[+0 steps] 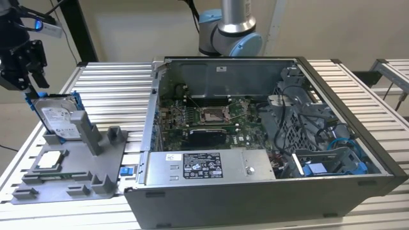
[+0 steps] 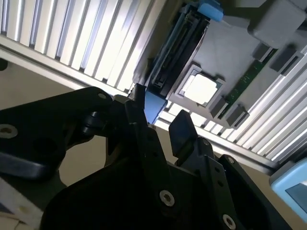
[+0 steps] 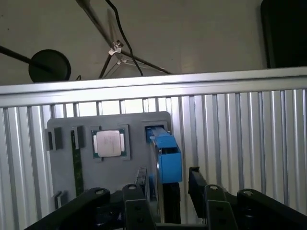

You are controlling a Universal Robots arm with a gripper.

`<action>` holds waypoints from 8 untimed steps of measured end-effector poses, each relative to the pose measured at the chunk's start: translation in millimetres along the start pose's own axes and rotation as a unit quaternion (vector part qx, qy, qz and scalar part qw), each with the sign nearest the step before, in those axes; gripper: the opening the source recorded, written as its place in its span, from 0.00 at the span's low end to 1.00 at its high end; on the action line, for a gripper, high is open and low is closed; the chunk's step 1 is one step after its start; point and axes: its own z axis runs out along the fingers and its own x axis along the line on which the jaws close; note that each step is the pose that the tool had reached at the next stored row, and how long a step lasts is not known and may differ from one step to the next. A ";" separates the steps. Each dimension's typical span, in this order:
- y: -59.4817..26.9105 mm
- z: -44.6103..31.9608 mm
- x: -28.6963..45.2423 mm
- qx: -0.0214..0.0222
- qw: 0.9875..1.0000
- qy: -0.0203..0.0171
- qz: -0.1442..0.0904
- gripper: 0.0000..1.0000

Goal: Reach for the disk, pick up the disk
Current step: 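Pick up the disk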

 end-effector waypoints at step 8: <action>0.2 7.2 -1.1 -0.002 1.000 -0.006 -0.011 1.00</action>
